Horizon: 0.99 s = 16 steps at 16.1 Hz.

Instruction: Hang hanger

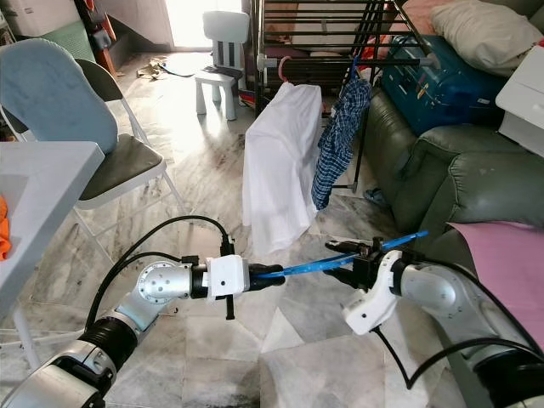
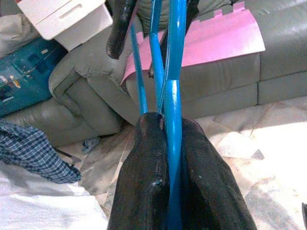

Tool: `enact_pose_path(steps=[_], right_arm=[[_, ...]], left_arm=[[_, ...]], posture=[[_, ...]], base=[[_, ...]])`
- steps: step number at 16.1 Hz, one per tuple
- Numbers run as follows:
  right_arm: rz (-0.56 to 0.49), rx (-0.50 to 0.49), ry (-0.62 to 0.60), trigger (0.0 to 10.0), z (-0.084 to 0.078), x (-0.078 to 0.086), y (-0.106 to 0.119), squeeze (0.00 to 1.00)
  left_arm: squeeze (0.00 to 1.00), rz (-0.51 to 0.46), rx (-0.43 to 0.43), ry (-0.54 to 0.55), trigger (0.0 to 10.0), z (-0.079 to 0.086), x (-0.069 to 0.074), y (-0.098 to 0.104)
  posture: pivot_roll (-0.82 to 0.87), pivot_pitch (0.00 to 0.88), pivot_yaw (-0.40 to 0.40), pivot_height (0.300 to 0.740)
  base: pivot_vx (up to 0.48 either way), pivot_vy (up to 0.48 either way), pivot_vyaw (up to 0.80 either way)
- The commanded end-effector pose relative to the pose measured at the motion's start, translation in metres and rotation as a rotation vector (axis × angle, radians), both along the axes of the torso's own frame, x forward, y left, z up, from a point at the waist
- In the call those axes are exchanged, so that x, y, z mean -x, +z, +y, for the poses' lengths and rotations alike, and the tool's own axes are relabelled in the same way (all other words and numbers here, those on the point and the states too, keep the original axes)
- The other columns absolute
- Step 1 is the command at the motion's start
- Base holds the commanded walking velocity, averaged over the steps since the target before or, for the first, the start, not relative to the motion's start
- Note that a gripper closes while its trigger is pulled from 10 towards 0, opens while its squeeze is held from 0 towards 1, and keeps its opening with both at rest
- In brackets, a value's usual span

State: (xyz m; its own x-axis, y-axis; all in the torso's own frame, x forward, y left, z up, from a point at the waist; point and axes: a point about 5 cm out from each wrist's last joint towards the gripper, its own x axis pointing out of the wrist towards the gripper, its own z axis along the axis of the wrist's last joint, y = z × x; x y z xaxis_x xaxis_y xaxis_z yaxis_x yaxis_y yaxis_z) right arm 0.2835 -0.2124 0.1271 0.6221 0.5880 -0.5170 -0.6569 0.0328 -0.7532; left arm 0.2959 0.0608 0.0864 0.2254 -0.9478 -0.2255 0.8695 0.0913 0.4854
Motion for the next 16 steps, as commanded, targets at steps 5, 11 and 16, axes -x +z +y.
enact_pose_path(steps=[5,11,16], right_arm=[[0.013,0.072,-0.096,10.0,-0.026,0.000,0.004,1.00],[-0.051,0.132,-0.162,10.0,-0.042,-0.003,0.011,0.03],[-0.024,0.064,-0.138,5.0,-0.028,-0.005,0.006,0.00]], left_arm=[[0.00,-0.028,-0.015,-0.013,10.0,0.003,-0.001,0.003],[0.00,-0.033,-0.016,-0.007,10.0,0.003,-0.001,0.003],[0.00,-0.035,-0.017,-0.011,10.0,0.002,-0.001,0.003]], posture=[[0.01,0.000,0.011,0.740],[0.01,0.000,0.008,0.740],[0.01,0.000,0.012,0.740]], base=[[0.000,0.000,0.00],[0.000,0.000,0.00],[0.000,0.000,0.00]])
